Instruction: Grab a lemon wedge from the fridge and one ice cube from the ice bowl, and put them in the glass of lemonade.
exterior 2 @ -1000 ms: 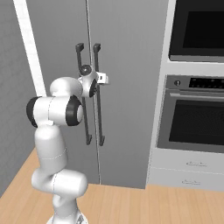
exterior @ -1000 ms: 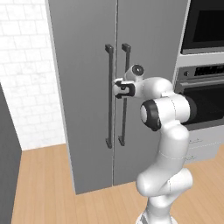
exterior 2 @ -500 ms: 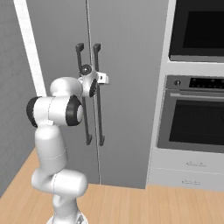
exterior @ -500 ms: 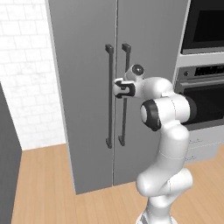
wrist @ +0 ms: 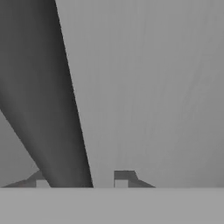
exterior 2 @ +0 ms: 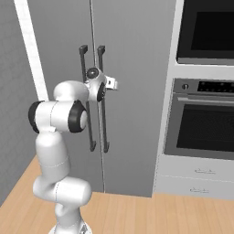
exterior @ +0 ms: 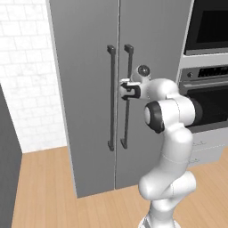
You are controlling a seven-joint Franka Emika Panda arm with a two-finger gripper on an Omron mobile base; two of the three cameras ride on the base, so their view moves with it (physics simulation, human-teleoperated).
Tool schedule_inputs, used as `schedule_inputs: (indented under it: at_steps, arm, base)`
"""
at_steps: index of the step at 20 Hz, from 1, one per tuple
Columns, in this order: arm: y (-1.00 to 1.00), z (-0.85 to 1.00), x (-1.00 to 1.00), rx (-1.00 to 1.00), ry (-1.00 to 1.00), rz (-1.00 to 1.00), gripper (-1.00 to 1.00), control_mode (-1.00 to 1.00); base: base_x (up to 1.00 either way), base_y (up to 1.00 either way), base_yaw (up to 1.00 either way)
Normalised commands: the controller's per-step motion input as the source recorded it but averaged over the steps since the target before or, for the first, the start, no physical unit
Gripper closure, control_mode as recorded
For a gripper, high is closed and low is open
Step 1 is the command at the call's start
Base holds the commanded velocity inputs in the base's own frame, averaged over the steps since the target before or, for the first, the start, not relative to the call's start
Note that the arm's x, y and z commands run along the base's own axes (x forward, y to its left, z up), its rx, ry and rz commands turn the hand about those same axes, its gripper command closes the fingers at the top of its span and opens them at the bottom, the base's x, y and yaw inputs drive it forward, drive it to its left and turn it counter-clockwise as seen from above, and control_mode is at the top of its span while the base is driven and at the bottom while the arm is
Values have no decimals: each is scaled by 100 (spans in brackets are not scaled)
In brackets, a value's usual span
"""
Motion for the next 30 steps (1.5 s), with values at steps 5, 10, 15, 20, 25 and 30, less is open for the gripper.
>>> schedule_inputs:
  at_steps: [5,10,15,20,25,30]
  arm:
    - [-100,6,-38,14,0,-10,100,-100]
    - [-100,17,-54,14,0,-10,100,-100]
    - [-100,1,-74,17,0,-11,100,-100]
    - [-100,8,-67,12,0,-10,100,-100]
    - [-100,22,-60,4,0,-7,100,-100]
    - [-100,11,-58,3,0,-5,100,-100]
  base:
    - [0,0,0]
    - [0,0,0]
    - [0,0,0]
    - [0,0,0]
    - [0,0,0]
    - [0,0,0]
